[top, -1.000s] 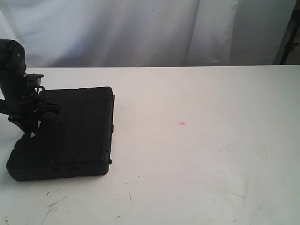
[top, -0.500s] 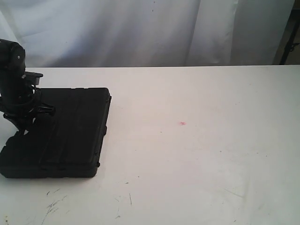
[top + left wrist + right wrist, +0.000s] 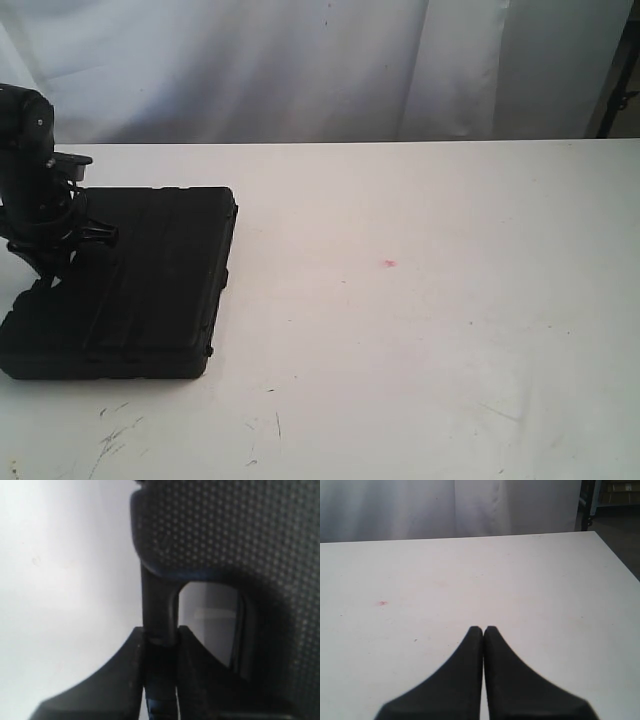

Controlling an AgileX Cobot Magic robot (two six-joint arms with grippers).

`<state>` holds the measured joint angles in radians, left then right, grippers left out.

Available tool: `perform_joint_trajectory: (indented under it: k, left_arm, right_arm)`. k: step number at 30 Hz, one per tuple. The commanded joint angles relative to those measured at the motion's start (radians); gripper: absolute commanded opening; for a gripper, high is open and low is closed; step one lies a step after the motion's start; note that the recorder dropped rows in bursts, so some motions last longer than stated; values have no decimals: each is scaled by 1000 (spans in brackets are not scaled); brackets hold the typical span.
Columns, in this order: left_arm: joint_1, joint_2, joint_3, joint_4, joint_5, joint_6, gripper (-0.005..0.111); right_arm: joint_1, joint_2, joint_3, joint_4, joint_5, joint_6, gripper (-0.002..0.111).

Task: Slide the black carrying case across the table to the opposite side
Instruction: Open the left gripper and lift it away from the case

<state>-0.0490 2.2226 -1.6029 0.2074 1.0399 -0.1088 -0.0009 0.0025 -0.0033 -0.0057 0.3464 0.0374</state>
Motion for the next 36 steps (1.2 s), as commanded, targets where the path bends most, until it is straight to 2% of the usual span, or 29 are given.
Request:
perform_joint_trajectory:
  k: [1,5,14,16,18,20,23,27,30,36]
  left_arm:
    - [-3,-22,-2,9,6,5,38]
    - [-3,-36,-2,6,6,-19,57]
    - [-1,-150,-8,8,6,-51,58]
    - [-1,-192,-8,4,6,-77,52]
    - [-1,-233,-8,-22,3,-77,41]
    - [-1,-280,-8,-48,0,-75,28]
    - [-1,-350,-5,-100,-12,-50,-1]
    - [-1,-439,21,-159,-42,-4,0]
    - [-1,-526,91,-188,-80,6,0]
    - [-3,-766,379,-236,-278,12,0]
  right_arm:
    - [-7,-3,3,-6,-1,-1,0]
    - [-7,-3,3,-6,-1,-1,0]
    - [-7,-3,3,-6,-1,-1,0]
    - [-7,-3,3,-6,-1,-1,0]
    - [-7,-3,3,-6,-1,-1,0]
    - [-7,-3,3,-6,-1,-1,0]
    - [-7,-3,3,-6,-1,-1,0]
    - [-7,-3,3,-6,-1,-1,0]
    - [-7,-3,3,-2,-1,-1,0]
    - [-7,-3,3,-2,-1,-1,0]
